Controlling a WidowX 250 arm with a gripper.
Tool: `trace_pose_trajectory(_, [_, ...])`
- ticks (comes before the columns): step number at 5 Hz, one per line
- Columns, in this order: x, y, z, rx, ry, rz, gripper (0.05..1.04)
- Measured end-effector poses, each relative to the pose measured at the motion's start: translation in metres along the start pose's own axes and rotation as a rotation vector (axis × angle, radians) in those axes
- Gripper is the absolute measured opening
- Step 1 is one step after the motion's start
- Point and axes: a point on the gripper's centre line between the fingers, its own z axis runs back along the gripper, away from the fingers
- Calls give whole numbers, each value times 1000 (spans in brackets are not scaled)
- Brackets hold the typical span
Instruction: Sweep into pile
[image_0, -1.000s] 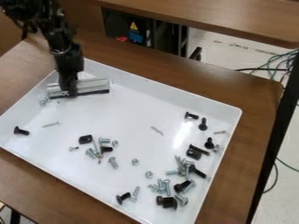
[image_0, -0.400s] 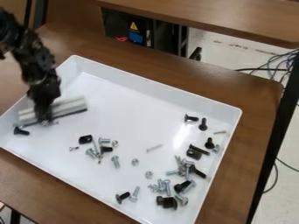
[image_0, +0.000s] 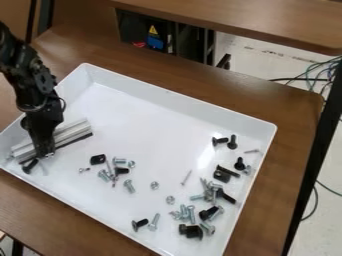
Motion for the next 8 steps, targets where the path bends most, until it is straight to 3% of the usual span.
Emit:
trace_pose_trajectory(1, [24,-23,0,-26,-11,245,354])
trace_pose_trajectory(2, [48,-49,2,-62,-13,408,354])
trace_pose_trajectory(3, [72,-78,5,-83,-34,437,354])
trace_pose_trajectory(5, [107,-138,13,-79,-57,354,354])
trace_pose_trajectory(6, [120,-165,21,-124,-101,357,354])
trace_pose_trajectory(8, [113,-179,36,-165,-52,414,354])
